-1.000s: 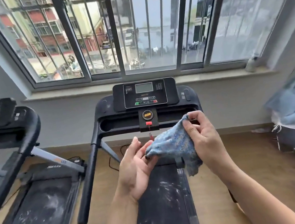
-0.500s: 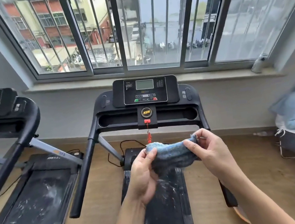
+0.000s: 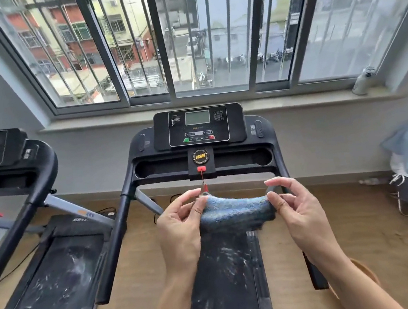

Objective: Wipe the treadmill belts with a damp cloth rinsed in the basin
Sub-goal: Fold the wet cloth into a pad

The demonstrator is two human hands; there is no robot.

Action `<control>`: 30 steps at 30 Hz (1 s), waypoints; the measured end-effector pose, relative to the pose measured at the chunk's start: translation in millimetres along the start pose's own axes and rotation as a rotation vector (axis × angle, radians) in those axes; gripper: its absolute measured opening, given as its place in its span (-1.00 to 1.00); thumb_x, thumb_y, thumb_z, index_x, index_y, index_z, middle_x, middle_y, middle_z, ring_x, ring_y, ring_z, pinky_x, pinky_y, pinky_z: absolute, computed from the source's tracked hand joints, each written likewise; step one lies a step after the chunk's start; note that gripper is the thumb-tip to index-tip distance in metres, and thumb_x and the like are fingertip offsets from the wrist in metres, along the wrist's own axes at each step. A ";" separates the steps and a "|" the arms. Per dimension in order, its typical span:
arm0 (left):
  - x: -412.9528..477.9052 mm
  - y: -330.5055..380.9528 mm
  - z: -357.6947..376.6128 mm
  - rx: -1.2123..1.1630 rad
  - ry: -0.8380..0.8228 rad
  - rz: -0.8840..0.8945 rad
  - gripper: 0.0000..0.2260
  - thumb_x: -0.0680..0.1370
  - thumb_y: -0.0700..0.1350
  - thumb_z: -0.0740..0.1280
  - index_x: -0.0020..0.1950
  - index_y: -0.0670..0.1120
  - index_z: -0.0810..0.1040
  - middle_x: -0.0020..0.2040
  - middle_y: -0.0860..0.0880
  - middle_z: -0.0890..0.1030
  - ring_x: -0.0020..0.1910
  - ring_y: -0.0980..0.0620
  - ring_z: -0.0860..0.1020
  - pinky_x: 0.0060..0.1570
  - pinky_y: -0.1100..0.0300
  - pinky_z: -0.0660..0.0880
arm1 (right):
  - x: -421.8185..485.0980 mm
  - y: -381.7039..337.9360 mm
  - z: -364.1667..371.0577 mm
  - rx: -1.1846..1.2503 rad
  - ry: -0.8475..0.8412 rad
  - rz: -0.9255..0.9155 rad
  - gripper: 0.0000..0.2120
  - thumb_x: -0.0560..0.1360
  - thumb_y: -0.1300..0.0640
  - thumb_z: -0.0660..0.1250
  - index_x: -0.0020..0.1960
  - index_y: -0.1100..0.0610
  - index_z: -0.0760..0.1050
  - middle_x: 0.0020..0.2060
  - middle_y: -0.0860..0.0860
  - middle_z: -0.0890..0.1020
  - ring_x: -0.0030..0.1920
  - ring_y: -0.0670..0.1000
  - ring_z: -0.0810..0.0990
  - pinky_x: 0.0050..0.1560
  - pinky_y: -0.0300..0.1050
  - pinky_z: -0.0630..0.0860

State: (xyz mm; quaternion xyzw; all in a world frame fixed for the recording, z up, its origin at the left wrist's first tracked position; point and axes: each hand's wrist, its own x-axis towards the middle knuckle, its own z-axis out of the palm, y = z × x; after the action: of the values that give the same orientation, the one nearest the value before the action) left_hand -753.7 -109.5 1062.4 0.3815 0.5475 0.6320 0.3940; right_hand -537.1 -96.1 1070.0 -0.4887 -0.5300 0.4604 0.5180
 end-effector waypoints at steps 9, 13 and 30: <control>4.6 3.7 19.1 -0.045 -0.047 -0.098 -0.87 0.58 -0.15 0.48 0.10 -0.02 0.77 0.02 -0.06 0.77 0.05 -0.01 0.72 0.17 0.05 0.63 | 15.5 -3.7 -24.5 0.007 -0.054 0.017 -0.87 0.60 0.17 0.41 0.08 0.15 0.72 -0.07 0.04 0.77 -0.06 -0.04 0.72 -0.06 -0.29 0.59; 11.9 11.2 11.2 0.014 -0.298 -0.140 -0.55 0.51 -0.34 0.52 0.26 0.12 0.71 0.14 -0.10 0.71 0.11 0.01 0.69 0.20 0.10 0.62 | 27.4 -10.4 -33.8 0.071 -0.077 0.032 -0.83 0.53 0.16 0.46 0.08 0.18 0.73 -0.04 0.05 0.78 -0.02 -0.05 0.73 0.01 -0.31 0.59; 17.9 20.0 3.3 0.209 -0.412 -0.291 -0.43 0.28 -0.23 0.70 0.21 0.15 0.66 0.28 -0.06 0.56 0.03 -0.09 0.71 0.10 0.00 0.64 | 45.9 -6.6 -50.6 -0.064 -0.268 0.101 -0.43 0.54 0.37 0.47 0.41 -0.11 0.55 0.01 0.02 0.78 0.07 0.07 0.74 0.13 -0.08 0.67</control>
State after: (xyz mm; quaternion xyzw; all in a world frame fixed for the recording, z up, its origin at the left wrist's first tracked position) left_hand -759.4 -93.6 1083.6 0.4581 0.5669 0.4180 0.5423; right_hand -486.1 -52.0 1083.0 -0.4653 -0.5834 0.5298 0.4030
